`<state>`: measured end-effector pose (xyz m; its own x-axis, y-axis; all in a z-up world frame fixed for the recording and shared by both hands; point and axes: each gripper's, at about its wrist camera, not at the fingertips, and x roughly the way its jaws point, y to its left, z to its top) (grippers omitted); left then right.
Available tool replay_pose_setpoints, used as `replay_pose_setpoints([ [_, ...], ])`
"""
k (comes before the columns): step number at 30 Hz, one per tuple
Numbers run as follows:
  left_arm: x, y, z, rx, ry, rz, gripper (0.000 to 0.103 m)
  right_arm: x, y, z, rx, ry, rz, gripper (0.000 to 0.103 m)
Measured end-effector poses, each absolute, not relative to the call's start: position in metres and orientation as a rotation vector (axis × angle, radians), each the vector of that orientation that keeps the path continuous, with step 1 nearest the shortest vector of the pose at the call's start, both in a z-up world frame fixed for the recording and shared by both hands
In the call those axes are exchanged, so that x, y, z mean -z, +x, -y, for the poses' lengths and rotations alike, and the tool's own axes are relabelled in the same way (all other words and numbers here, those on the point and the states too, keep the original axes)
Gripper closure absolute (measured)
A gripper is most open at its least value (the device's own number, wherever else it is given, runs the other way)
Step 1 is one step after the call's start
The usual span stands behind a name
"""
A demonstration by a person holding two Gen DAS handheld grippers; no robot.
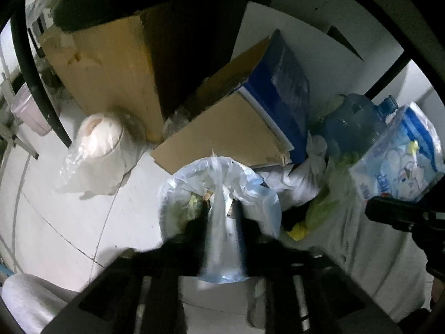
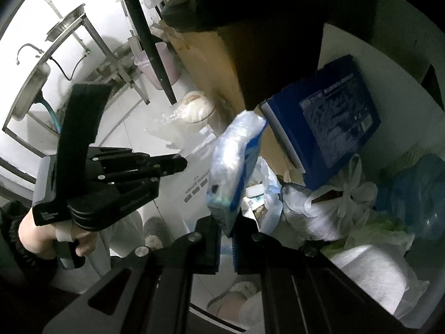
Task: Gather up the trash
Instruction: 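Carry the tissue pack and plastic sheet down over the floor bin with both tools, then open both tools to drop the tissue pack and plastic sheet into the bin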
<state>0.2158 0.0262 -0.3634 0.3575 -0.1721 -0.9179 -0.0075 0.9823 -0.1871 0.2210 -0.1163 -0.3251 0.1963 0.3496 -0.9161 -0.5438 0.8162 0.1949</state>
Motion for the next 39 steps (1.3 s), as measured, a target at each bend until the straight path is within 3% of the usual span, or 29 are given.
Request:
replay_pose_setpoints([
  [1, 0.365, 0.215, -0.029, 0.101, -0.185, -1.197, 0.064, 0.327, 0.222, 0.116, -0.630, -0.190, -1.228, 0.098],
  [28, 0.380, 0.190, -0.130, -0.058, -0.393, -1.171, 0.064, 0.435, 0.246, 0.046, -0.635, -0.284, -1.462, 0.097],
  [35, 0.378, 0.189, -0.136, -0.068, -0.413, -1.166, 0.064, 0.448, 0.249, 0.037, -0.616, -0.290, -1.495, 0.072],
  [39, 0.372, 0.184, -0.136, -0.079, -0.410, -1.149, 0.064, 0.447, 0.246, 0.036, -0.622, -0.287, -1.500, 0.070],
])
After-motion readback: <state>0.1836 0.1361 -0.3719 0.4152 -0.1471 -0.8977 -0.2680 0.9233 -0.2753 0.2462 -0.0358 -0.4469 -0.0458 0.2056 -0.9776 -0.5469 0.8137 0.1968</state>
